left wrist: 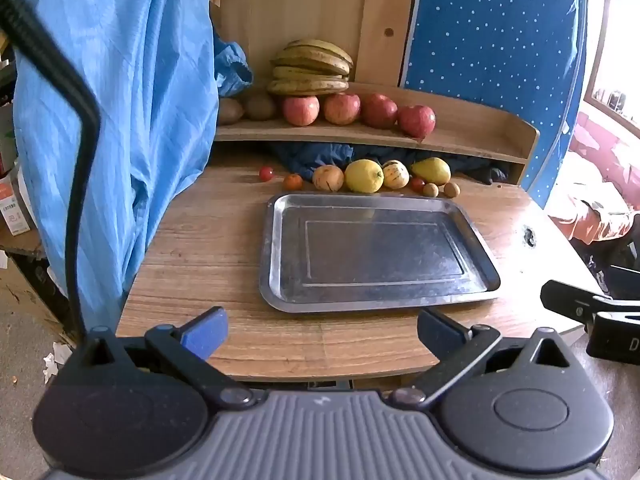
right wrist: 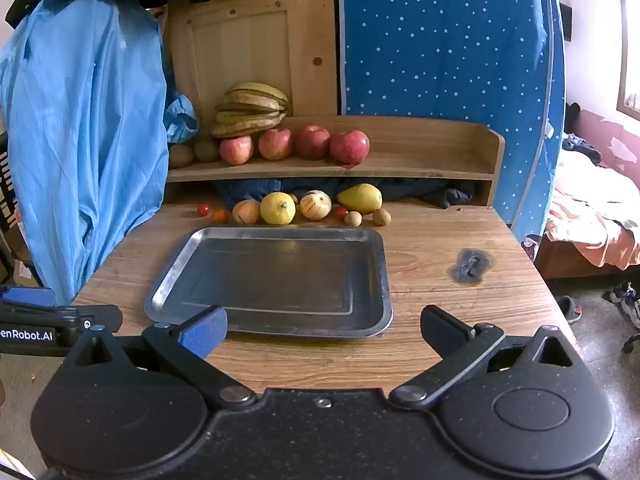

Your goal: Organize fruits

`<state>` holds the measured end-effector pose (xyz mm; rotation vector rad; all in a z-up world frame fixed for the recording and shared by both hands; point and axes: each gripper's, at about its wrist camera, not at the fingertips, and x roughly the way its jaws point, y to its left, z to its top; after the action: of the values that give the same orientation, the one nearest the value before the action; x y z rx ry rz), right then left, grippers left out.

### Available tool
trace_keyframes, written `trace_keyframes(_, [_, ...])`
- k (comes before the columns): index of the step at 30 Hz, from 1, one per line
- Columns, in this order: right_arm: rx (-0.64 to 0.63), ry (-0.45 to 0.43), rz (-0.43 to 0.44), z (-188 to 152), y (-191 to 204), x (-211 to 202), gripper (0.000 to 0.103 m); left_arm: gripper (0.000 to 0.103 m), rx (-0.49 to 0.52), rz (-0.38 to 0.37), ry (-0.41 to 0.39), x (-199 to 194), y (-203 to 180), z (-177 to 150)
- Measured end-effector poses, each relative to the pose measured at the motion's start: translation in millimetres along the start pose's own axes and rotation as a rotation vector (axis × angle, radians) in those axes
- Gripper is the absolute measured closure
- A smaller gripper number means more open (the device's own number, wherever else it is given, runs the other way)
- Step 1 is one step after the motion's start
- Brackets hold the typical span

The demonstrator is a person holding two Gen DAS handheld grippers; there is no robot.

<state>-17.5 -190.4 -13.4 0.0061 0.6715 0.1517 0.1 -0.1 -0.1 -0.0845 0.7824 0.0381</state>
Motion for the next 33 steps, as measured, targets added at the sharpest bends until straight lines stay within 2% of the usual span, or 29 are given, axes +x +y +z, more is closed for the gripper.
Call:
trace_keyframes(14, [0.002, 0.001, -0.004, 8.2, -1.1, -0.5, 0.001, 0.0, -0.002, 0.004, 0.024, 7.4, 0.3, -3.3])
trace_keyframes(20, [0.007, -0.007, -0.007, -2.4, -4.2, 3.7, 0.001, 0.0, -0.001, 0.006, 0.027, 8.2, -4.2, -1.8])
trace_keyframes(33, [0.012, 0.004, -0.005, 1.3, -6.4, 5.7, 0.001, 0.0, -0.001, 0.004, 0.032, 9.2, -4.7, -2.0])
